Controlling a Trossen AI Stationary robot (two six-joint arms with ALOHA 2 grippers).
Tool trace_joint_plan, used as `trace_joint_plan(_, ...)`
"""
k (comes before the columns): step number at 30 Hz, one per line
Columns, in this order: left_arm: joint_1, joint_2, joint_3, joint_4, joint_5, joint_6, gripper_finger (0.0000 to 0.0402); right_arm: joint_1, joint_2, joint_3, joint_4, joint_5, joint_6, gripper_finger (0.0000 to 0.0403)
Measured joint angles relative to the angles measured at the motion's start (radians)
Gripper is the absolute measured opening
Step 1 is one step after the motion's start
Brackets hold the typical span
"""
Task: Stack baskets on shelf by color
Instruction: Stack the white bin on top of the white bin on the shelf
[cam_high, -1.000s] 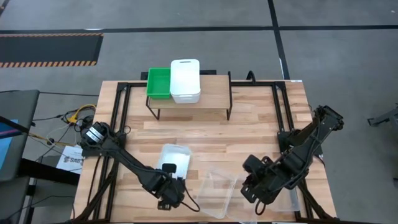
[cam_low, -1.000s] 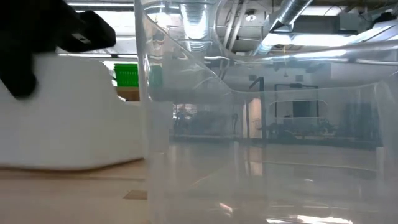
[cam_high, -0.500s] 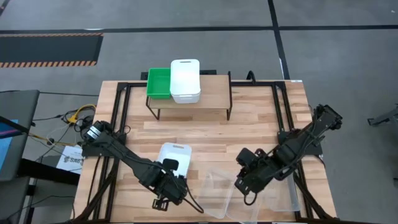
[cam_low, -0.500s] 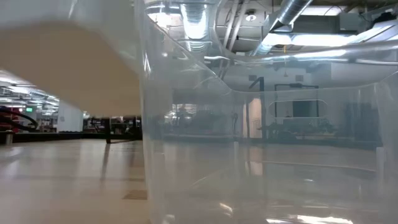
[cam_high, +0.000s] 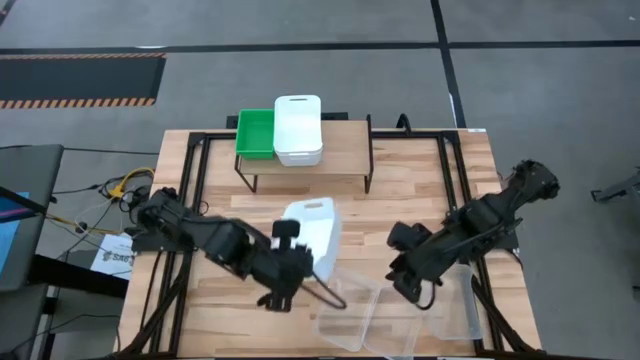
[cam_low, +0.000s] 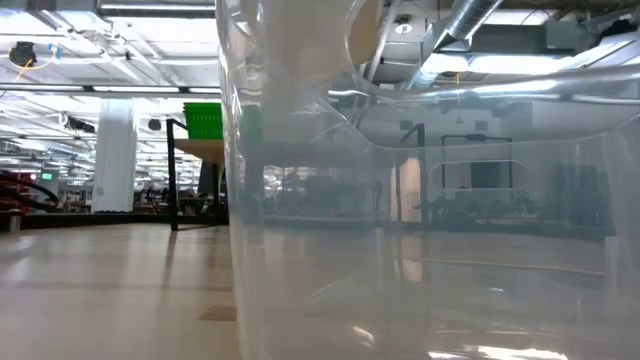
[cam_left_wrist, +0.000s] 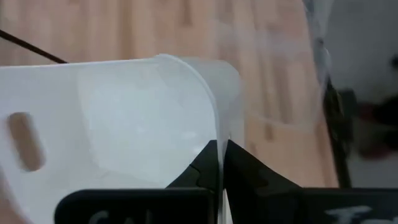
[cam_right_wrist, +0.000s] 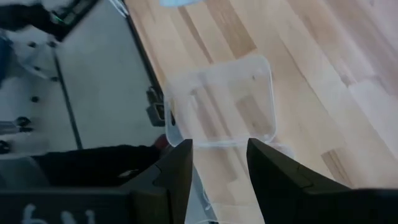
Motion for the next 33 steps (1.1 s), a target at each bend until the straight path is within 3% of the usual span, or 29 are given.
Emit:
trace_joint_plan(7,0.091,-0.001,0.135,0.007,-0.071,0.109,0.0000,0.066,-0.104,0.005,0.003,0.162,-0.005,0.0175)
trace_joint_plan(14,0.182,-0.075,0.128,0.079,-0.069,0.157,0.0000,0.115,-0.185,0.005,-0.017,0.333,-0.009,0.0175)
trace_joint_plan(19,0.223,-0.124,0.127,0.107,-0.183,0.240,0.0000,0.111,-0.212,0.005,-0.076,0.439,-0.015,0.0175)
trace_joint_plan(26,0.301,-0.159,0.127,0.111,-0.400,0.400,0.0000,0.031,-0.211,0.005,-0.192,0.561,-0.046,0.0175)
trace_joint_plan(33,0.490,-0.147,0.091,0.041,-0.324,0.490,0.0000,-0.140,-0.222,0.004,-0.251,0.570,-0.128,0.0175)
